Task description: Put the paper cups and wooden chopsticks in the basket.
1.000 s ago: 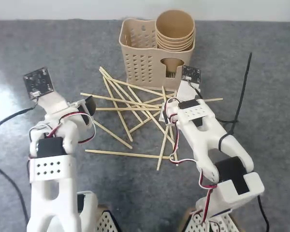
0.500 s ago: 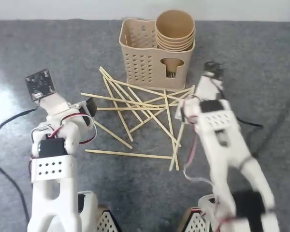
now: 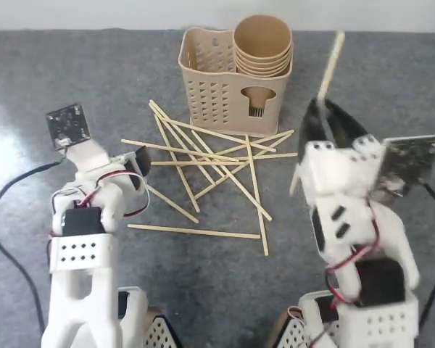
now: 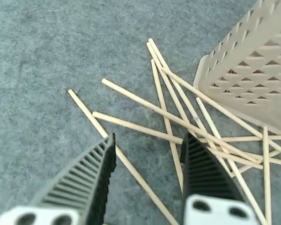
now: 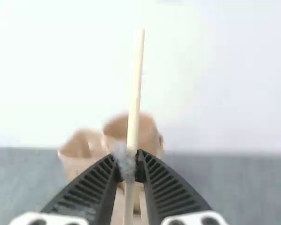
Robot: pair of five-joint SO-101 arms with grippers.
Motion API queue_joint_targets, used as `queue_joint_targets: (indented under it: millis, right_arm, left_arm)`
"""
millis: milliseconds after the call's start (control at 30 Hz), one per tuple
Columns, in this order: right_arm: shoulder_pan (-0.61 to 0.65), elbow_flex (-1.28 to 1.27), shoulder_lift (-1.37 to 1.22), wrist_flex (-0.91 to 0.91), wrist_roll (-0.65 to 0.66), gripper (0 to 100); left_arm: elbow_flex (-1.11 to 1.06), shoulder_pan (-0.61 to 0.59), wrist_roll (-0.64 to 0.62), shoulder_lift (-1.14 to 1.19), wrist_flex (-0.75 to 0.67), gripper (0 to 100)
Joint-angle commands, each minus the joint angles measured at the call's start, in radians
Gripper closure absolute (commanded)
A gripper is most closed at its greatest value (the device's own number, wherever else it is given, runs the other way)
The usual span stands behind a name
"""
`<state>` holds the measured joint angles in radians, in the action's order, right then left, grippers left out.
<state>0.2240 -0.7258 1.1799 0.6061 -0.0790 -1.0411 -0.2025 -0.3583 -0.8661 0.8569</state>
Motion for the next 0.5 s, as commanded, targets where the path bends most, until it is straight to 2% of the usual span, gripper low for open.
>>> queue_joint_targets:
  millis: [0, 167, 300, 467]
  right_arm:
    - [0.065, 0.012, -0.093, -0.308, 0.103, 99.2]
    - [0.162, 0.103, -0.305, -0.529, 0.195, 99.2]
    - [0.200, 0.310, -0.524, -0.587, 0.207, 99.2]
    - [0.211, 0.698, -0.875, -0.596, 0.207, 99.2]
  left_arm:
    - [-0.005, 0.000, 0.005, 0.005, -0.054, 79]
    - [-0.041, 0.000, 0.005, 0.005, -0.114, 79]
    - [-0.041, 0.000, 0.003, 0.005, -0.117, 79]
    - [-0.028, 0.000, 0.000, 0.046, -0.126, 79]
